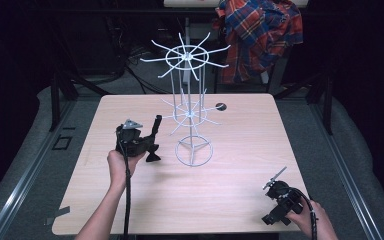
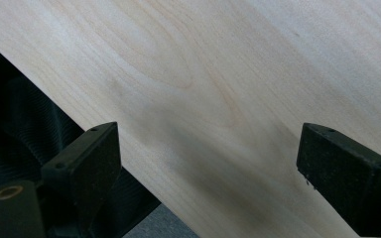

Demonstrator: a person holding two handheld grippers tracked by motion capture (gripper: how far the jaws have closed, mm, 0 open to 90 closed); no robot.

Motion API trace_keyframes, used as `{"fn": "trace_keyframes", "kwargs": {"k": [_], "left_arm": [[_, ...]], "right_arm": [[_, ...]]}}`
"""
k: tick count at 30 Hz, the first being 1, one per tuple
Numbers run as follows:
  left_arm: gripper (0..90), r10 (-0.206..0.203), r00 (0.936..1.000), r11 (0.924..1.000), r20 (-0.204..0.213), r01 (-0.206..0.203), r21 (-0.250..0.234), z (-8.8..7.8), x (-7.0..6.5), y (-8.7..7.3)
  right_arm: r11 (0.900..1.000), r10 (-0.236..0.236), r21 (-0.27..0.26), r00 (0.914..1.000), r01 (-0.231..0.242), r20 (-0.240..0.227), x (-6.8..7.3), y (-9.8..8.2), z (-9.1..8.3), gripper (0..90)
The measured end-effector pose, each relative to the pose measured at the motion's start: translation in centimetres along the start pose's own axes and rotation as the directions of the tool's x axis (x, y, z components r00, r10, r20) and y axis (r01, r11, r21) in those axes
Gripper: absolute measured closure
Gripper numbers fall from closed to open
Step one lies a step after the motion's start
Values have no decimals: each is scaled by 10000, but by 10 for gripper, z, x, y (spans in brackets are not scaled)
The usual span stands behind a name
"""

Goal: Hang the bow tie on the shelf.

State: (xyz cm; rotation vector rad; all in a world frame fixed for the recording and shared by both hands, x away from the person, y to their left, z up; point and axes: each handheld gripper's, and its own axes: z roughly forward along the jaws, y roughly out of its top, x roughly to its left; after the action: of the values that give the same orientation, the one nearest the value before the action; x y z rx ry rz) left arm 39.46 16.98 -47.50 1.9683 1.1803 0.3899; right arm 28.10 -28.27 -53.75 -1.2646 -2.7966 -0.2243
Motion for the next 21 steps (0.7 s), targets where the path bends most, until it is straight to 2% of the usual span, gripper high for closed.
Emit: {"fn": "trace_keyframes", "kwargs": {"k": [8,9,10,12,15,21], "left_arm": [[782,-91,9999,9999,54,91,64,-1,0,0],[756,-148,9998,9999,-94,149,12,0,0,-1],[727,-157,9998,9998,93,156,141,-1,1,0],[670,-248,9996,9995,132,245,181,0,0,0],[523,-202,9998,9993,-54,204,327,-1,-2,2],[327,-157,9999,9997,-50,158,167,-4,-4,2]], "right_arm": [[10000,-60,50,10000,60,77,1,0,-1,96],[10000,-61,40,9999,60,86,1,0,-2,96],[10000,-63,31,9999,62,89,1,0,-2,96],[10000,-14,-34,10000,14,70,1,0,-2,96],[9999,-34,-137,9999,35,102,0,-1,-2,96],[9998,-15,-201,9999,18,148,0,-1,-4,96]]}}
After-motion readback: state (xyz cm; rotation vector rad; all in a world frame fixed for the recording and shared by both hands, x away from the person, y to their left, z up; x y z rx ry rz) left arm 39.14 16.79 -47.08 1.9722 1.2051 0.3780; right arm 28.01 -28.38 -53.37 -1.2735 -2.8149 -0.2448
